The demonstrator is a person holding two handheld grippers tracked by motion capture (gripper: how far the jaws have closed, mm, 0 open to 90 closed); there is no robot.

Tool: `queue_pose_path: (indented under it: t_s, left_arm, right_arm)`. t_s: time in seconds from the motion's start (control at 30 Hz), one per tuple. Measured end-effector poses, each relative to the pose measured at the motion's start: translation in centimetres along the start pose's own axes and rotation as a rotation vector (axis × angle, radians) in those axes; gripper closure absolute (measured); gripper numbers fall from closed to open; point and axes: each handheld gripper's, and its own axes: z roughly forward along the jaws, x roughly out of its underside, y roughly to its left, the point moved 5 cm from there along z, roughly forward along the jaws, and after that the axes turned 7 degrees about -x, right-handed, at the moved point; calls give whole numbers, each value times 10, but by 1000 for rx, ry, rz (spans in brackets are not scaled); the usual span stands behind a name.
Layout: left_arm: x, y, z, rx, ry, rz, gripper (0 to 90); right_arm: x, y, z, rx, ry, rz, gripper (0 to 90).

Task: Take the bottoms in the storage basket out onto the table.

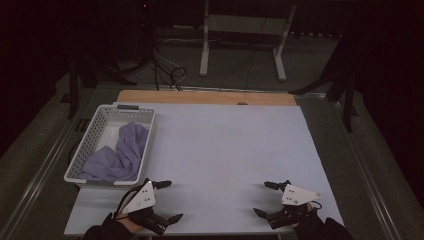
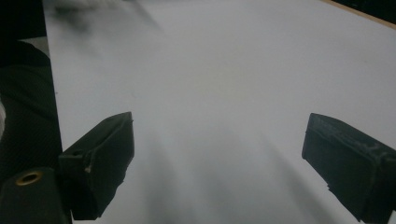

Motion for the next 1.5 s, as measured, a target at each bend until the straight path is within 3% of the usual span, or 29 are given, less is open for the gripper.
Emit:
queue_pose_path:
  t_s: [0.23, 0.43, 0.7, 0.93, 1.03, 1.27, 1.5]
  left_arm:
    - [1, -1, 0, 9, 10, -4, 0]
    - [1, -2, 2, 21, 12, 3, 0]
    - [2, -4, 4, 27, 37, 30, 0]
    - [-3, -10, 6, 57, 40, 47, 0]
    - [-5, -12, 6, 78, 62, 45, 0]
    - [-15, -15, 6, 87, 72, 40, 0]
    - [-18, -19, 5, 118, 116, 62, 0]
  right_arm:
    - [-2, 1, 0, -3, -22, -26, 92]
    - [-4, 1, 0, -6, -42, -9, 92]
    - [-4, 4, 3, -8, -24, -24, 92]
    - [-5, 4, 4, 0, -35, -32, 92]
    - [-7, 5, 4, -3, -36, -32, 92]
    - [-9, 8, 4, -16, -37, -28, 92]
    - [-12, 9, 4, -11, -44, -27, 92]
